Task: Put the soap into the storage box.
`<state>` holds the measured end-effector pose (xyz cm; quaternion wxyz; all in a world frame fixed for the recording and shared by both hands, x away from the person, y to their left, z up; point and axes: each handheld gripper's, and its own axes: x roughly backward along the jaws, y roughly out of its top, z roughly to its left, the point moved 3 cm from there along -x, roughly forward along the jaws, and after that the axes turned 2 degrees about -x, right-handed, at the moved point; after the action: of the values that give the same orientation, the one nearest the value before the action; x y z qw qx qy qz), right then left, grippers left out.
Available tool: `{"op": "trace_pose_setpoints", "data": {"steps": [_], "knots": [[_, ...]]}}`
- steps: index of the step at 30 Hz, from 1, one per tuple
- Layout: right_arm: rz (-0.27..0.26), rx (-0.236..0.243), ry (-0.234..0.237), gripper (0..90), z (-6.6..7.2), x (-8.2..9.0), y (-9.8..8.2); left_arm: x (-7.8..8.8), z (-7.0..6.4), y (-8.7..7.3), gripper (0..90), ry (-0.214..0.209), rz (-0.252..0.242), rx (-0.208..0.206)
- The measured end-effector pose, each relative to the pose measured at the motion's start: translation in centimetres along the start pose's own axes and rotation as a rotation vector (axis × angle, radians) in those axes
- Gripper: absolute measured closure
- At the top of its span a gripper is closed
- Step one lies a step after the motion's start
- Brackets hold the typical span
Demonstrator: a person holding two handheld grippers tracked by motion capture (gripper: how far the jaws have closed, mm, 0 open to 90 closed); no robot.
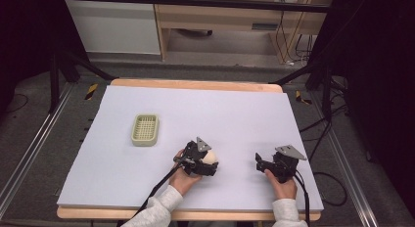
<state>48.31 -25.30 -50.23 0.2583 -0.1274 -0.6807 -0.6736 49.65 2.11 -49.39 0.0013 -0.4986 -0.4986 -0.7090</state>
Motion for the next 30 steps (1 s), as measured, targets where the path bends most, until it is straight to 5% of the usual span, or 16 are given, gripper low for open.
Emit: {"op": "trace_pose_setpoints", "data": {"steps": [30], "knots": [[0.002, 0.004, -0.001, 4.4, -0.02, -0.03, 0.01, -0.03, 0.33, -0.01, 22.8, -0.01, 0.02, 0.003]]}}
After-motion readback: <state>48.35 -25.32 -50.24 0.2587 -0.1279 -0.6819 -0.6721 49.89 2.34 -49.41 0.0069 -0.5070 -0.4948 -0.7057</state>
